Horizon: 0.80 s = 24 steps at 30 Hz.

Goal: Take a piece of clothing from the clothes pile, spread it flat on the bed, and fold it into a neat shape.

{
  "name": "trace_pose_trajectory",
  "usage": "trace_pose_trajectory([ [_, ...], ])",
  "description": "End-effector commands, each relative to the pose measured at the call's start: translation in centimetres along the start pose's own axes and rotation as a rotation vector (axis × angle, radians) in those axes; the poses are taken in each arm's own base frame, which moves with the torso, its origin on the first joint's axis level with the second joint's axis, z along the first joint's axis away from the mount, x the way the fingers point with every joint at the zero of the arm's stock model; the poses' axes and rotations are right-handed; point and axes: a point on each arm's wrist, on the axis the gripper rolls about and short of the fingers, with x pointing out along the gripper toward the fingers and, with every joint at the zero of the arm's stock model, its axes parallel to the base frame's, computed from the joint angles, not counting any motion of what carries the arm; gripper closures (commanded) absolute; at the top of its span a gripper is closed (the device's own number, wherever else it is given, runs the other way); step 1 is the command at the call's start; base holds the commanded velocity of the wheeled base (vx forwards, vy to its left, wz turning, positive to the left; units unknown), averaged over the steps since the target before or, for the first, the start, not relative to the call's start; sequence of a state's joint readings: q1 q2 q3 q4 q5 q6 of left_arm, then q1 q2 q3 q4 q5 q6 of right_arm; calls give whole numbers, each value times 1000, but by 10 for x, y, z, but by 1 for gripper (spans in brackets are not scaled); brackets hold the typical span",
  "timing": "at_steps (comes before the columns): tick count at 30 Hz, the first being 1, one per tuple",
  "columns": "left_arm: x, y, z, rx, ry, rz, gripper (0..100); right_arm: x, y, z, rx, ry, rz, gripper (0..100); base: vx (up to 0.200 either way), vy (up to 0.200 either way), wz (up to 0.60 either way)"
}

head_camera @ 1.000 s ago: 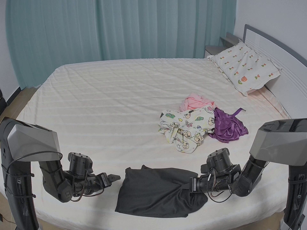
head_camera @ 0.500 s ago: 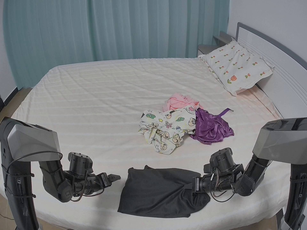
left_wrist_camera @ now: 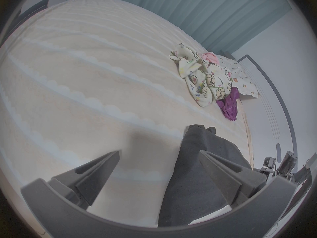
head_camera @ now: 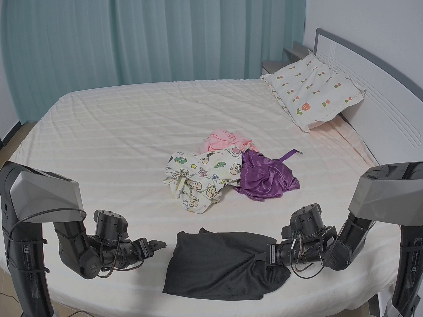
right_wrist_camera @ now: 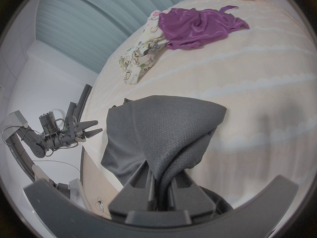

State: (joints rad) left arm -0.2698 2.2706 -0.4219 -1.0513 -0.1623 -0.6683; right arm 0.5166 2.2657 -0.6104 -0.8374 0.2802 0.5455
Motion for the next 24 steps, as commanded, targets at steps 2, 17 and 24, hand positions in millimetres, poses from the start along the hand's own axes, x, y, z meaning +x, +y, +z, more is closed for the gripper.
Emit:
trace_pose_trajectory([
  [2, 0, 0, 0, 1, 0, 0, 0, 5, -1, -2, -3, -2, 4, 100, 0, 0, 0],
  [17, 1, 0, 0, 0, 0, 1, 0, -5, -8, -2, -29, -78, -47, 0, 0, 0, 0],
  [24, 1, 1, 0, -2, 0, 3, 0, 0, -36, 14, 45, -123, -95, 0, 0, 0, 0],
])
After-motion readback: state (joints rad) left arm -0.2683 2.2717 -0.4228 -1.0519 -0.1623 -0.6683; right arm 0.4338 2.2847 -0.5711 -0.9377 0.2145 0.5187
